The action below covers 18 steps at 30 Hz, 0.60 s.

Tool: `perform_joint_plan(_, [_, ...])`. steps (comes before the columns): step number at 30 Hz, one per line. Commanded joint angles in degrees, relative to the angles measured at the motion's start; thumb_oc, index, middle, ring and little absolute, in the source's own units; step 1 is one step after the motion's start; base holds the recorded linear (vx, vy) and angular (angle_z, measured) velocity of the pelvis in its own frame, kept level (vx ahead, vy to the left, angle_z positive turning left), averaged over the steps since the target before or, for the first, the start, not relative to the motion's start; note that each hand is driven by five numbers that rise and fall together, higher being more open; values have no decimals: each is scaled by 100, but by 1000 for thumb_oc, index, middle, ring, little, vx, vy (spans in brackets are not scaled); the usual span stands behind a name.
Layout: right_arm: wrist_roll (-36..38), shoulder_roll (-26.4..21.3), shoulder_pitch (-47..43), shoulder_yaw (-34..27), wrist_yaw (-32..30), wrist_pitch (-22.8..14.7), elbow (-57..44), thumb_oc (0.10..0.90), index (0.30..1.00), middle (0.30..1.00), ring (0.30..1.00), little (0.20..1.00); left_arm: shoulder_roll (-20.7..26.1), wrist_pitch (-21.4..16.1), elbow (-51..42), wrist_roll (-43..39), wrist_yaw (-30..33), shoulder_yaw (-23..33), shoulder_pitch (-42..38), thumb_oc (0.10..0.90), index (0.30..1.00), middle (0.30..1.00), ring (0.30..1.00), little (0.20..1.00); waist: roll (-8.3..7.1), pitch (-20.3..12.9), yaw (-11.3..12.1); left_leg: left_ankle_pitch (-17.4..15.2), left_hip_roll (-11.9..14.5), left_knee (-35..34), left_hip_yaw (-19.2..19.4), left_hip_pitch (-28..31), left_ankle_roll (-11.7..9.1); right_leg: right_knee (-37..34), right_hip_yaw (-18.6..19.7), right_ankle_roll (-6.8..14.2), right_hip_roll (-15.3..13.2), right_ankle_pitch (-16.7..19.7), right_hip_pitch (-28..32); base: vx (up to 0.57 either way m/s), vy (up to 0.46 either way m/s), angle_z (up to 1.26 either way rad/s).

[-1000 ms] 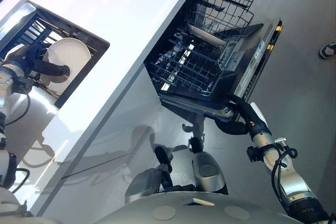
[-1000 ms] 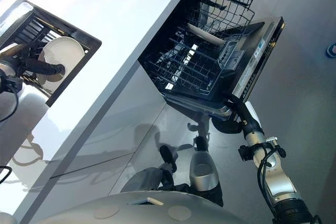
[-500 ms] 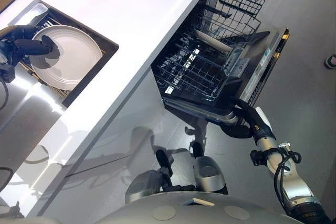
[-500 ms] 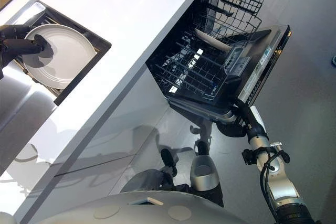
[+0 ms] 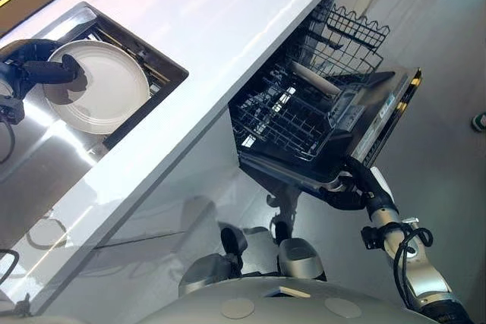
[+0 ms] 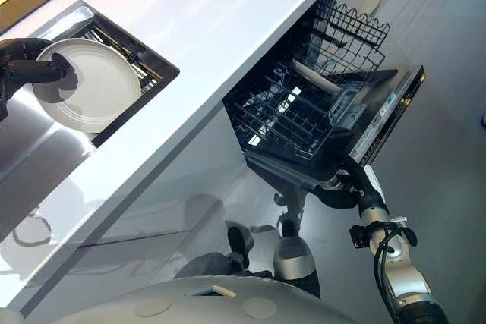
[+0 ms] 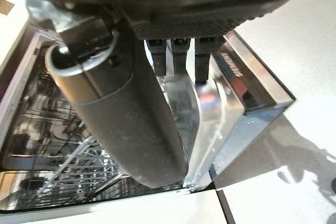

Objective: Pick up plates and place into dishwasher.

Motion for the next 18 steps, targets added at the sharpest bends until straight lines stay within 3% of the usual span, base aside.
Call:
perform_joint_plan(1, [168,-228,-1010,-99,-400,-1001,-1049,800,900,900,900,900,121,-1211,-748,823,1295,800,-293,100,300,300,300,200,313,-858,205,-683,-149,76,-43,160,-140,314,-23,316,298,-86,-467,-42,-109,18])
perform_joint_plan(2, [226,-344,-1103,-191,-514,-1033,-1139,800,900,900,900,900,193,-1570,-656,1245,1646,894,-240,100,300,300,300,200,311,-881,247,-674,-136,69,-73,156,-152,290,-53,297,306,-87,-445,-45,-109,26])
perform_joint_plan(4, [294,-461,-1223,-485,-668,-1217,-1355,800,900,900,900,900,369,-1912,-998,1841,2500,1266,186,100,300,300,300,200,280,-926,350,-662,-108,61,-120,136,-178,237,-122,262,319,-102,-399,-56,-125,21])
perform_joint_plan(9, [353,-638,-1491,-1037,-983,-1541,-1745,800,900,900,900,900,500,-1863,-2336,3571,3564,2209,1408,100,300,300,300,200,238,-996,560,-635,-55,50,-269,110,-225,251,-236,165,368,-200,-325,-29,-88,13])
perform_joint_plan(12, [376,-755,-1662,-1277,-1001,-1904,-1854,800,900,900,900,900,510,-1972,-2814,3784,3881,2466,1738,100,300,300,300,200,219,-1027,607,-618,-23,54,-316,118,-255,295,-304,122,383,-257,-273,-8,-61,19])
perform_joint_plan(14, [405,-809,-1773,-1311,-834,-1966,-1982,800,900,900,900,900,480,-1904,-3073,3888,3955,2460,1738,100,300,300,300,200,210,-1043,618,-608,-19,53,-356,128,-266,331,-332,109,388,-290,-252,-8,-37,30])
perform_joint_plan(18, [1293,-957,-2193,-1140,160,-1781,-2403,800,900,900,900,900,316,-2013,-3447,4129,4215,2159,1438,100,300,300,300,200,167,-1091,693,-579,-11,55,-431,125,-285,380,-410,60,388,-348,-203,-12,-39,16])
